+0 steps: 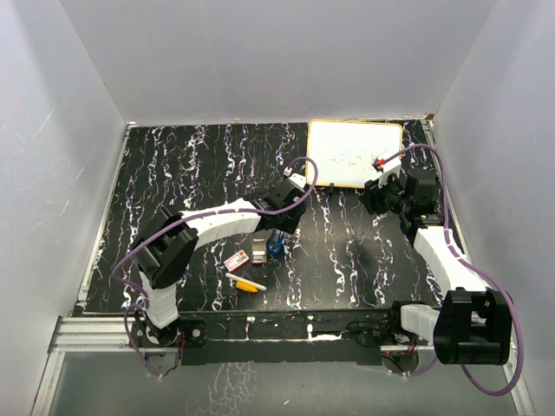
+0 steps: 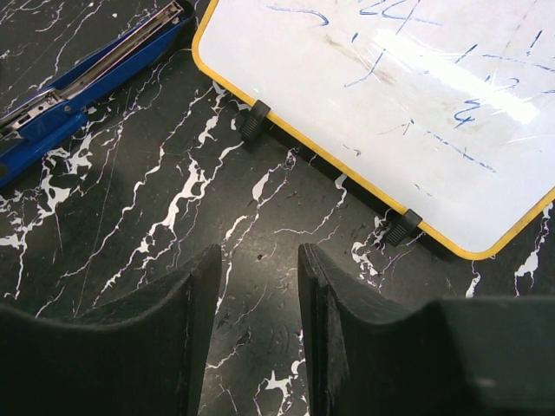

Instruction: Load the staples into the stapler

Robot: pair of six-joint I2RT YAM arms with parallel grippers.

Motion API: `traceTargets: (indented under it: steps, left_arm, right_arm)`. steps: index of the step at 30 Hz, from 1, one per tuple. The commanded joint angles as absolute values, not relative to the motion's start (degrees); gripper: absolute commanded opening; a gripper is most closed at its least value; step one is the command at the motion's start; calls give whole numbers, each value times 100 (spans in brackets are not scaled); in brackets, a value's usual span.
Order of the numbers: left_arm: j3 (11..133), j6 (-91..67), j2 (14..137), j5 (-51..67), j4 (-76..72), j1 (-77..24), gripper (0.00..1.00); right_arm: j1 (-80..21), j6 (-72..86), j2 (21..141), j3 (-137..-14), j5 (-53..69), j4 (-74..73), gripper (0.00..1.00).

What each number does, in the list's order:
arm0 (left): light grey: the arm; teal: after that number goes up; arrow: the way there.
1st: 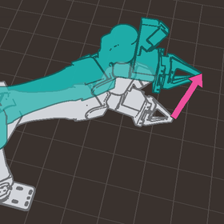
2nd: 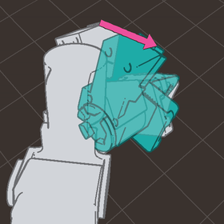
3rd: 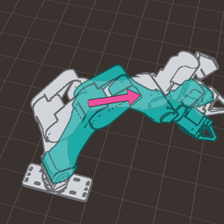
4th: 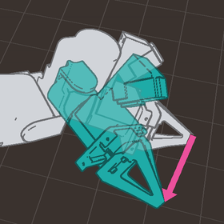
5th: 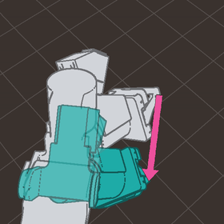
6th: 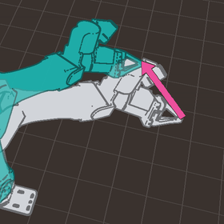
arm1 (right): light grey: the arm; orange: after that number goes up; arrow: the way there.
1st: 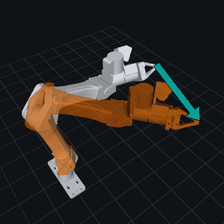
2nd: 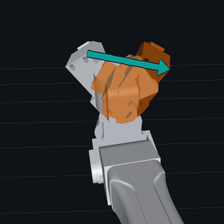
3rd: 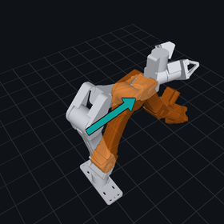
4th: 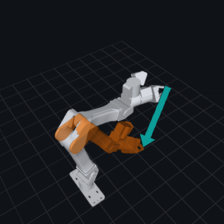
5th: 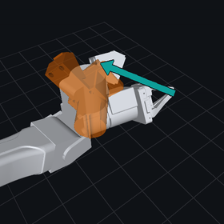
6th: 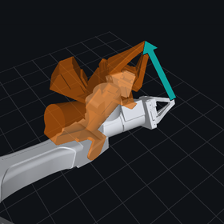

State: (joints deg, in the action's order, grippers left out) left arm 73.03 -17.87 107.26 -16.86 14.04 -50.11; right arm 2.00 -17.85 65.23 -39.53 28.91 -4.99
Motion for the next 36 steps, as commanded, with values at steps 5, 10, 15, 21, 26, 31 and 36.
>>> traceTargets:
  steps: [5,10,15,21,26,31,36]
  left_arm:
    - [6676,-1083,9906,-800,860,-5040,63]
    - [6829,-858,10118,-754,1111,-5040,62]
    - [6813,-745,10260,-773,1117,-5039,57]
    - [6676,-702,10279,-921,1017,-4994,55]
    - [6596,-599,10216,-1001,880,-4958,55]
    - [6551,-420,10000,-1040,757,-4958,55]
    - [6512,-415,10041,-1014,746,-4948,54]
  right_arm:
    - [246,-1782,6341,-3955,3038,-342,44]
    - [246,-1792,6309,-3946,3064,-352,44]
    - [246,-1791,6345,-3953,3091,-360,44]
    - [246,-1796,6392,-3955,3100,-360,44]
    - [246,-1824,6444,-3964,3115,-383,45]
    - [246,-1830,6464,-3981,3123,-405,45]
    - [246,-1845,6468,-3981,3134,-413,45]
